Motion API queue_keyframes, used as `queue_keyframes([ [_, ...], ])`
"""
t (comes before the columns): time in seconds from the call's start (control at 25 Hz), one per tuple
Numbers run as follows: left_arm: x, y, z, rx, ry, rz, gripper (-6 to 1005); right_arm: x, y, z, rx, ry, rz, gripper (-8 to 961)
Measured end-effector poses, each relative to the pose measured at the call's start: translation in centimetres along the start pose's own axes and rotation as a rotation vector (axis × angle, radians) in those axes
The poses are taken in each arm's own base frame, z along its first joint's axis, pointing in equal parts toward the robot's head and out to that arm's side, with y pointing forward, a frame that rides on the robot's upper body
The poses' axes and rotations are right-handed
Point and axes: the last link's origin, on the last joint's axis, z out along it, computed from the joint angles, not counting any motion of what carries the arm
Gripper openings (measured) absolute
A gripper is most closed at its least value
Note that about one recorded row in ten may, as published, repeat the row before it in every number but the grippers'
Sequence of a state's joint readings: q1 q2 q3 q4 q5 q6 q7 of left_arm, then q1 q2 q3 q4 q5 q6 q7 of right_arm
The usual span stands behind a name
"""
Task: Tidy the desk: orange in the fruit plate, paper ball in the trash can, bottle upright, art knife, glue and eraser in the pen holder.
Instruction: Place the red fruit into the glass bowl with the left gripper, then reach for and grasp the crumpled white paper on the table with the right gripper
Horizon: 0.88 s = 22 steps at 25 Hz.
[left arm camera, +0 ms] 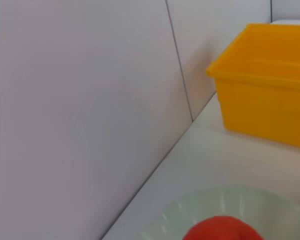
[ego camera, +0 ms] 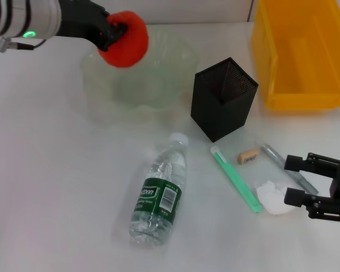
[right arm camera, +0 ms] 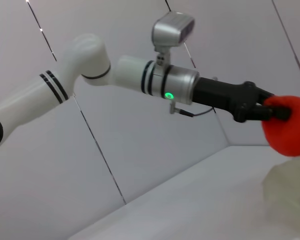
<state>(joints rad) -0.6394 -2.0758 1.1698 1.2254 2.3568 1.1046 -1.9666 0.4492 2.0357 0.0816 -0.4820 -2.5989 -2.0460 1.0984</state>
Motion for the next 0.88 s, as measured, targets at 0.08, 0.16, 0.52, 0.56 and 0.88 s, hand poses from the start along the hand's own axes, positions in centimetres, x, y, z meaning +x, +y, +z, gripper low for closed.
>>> queue_keyframes([
  [0.08,0.0,0.1,2.0,0.001,-0.023,-0.012,155,0.0,0.0,0.1,0.0,-0.003,0.001,764],
  [0.16,-0.3,0.1,2.8,0.005,-0.03,-0.028,159,-0.1,0.0,0.1,0.004,-0.012,-0.003,764],
  [0.52,-1.0,0.5,2.9,-0.019,0.0,-0.105,291,-0.3,-0.3,0.2,0.013,-0.02,-0.002,764],
  [0.56,-1.0,0.5,2.9,-0.019,0.0,-0.105,322,-0.5,-0.4,0.3,0.012,-0.022,0.003,764],
  [0.88,-2.3,2.3,-3.1,-0.316,0.175,-0.196,841,-1.5,-0.9,-0.5,0.027,-0.037,0.018,763],
])
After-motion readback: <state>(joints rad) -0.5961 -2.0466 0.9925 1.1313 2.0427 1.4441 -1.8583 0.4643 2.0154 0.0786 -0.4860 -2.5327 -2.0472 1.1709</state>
